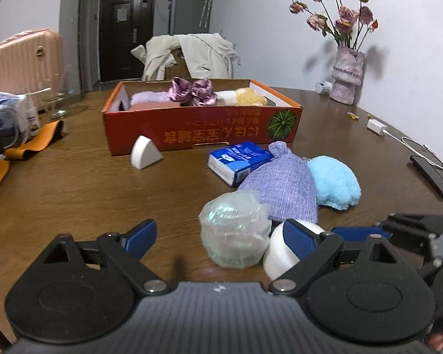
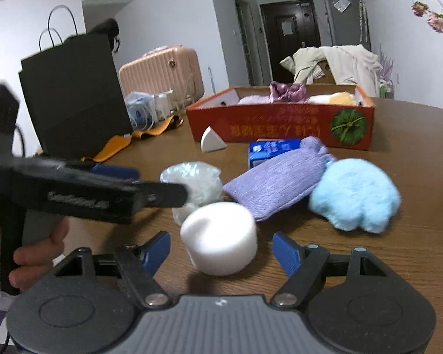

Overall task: Organize soft objects
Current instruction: 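Close the right tool on the white foam cylinder while the left tool grasps the clear plastic bag, then carry the foam cylinder and plastic bag into the box and open both tools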

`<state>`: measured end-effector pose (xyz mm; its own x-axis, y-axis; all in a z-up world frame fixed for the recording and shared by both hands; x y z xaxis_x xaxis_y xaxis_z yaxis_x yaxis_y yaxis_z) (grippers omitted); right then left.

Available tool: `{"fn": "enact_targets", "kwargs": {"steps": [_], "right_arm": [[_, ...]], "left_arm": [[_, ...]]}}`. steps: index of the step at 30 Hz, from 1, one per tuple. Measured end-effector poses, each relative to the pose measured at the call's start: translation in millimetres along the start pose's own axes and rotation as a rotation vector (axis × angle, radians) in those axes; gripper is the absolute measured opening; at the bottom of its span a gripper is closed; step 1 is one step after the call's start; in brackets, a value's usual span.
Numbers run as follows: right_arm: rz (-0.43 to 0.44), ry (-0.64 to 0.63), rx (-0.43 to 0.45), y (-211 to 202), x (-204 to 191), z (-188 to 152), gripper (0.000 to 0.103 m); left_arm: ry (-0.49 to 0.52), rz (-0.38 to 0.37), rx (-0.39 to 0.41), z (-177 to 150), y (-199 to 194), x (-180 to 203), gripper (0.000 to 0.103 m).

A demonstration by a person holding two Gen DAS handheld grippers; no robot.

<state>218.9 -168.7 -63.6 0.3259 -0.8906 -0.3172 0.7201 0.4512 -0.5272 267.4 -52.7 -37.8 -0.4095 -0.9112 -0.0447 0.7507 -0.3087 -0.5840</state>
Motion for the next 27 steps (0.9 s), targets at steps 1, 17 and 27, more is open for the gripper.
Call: {"fn": "enact_targets", "kwargs": {"steps": [1,17,27], "right_arm": [[0.003,-0.005,-0.003,4,-1,0,0.076],[0.040,0.045,-0.008,22,2,5,0.055],[0.119,0.103,0.046,-8,-5,31,0.054]], "left_arm": [[0.004,-0.002,-0.007,0,5,1,0.092],[-0.074,-0.097,-0.003,4,12,-7,0.040],[-0.106,-0.053,0.078,30,-17,-38,0.040]]}}
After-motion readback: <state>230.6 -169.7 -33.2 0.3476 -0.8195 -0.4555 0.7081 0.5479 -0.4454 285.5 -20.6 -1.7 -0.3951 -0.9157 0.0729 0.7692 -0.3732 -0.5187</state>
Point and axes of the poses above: each gripper's, at about its wrist camera, not at the fingertips, and y roughly the way its jaws point, x to its right, z to its top, the point moved 9 cm from there along y, roughly the way its jaws point, and after that the axes turned 7 degrees about y, right-handed, at the moved point
